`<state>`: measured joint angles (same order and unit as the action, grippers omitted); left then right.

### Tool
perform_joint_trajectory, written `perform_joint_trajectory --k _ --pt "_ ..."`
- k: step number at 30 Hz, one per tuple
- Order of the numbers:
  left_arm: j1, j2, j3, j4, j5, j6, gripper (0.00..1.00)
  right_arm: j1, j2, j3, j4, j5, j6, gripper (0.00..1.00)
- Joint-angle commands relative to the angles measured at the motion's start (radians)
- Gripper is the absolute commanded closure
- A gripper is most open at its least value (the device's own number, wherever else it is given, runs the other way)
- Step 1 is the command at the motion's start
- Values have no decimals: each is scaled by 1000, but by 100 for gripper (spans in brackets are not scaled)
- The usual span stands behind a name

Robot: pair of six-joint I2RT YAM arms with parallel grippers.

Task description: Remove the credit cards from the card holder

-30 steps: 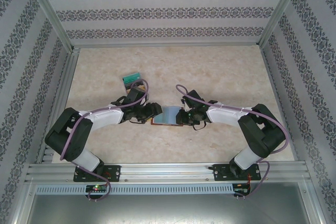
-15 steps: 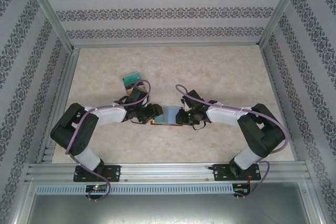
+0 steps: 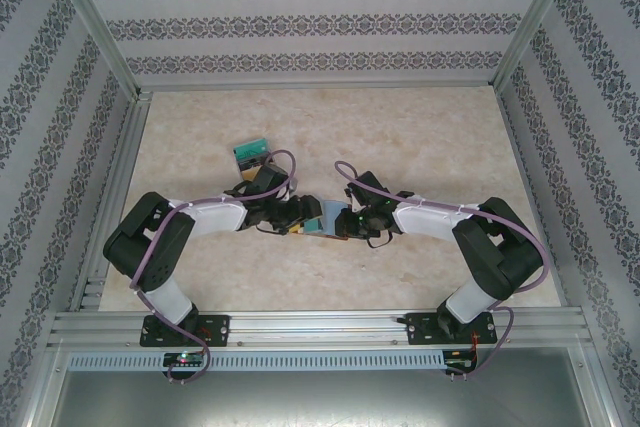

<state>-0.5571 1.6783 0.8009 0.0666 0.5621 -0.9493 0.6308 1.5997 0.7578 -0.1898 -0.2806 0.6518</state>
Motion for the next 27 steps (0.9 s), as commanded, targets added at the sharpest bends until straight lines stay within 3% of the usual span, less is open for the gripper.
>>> perform_joint_trajectory --k 1,8,17,27 --pt "-20 -31 51 -22 11 25 25 2 30 -6 -3 0 8 71" --pt "-27 -70 92 -98 -21 69 21 -4 30 -5 3 -5 11 69" --pt "-54 7 129 -18 42 42 21 -11 11 -14 3 -1 17 67" --pt "-105 106 206 39 68 3 22 -101 -253 -127 -18 71 66 63"
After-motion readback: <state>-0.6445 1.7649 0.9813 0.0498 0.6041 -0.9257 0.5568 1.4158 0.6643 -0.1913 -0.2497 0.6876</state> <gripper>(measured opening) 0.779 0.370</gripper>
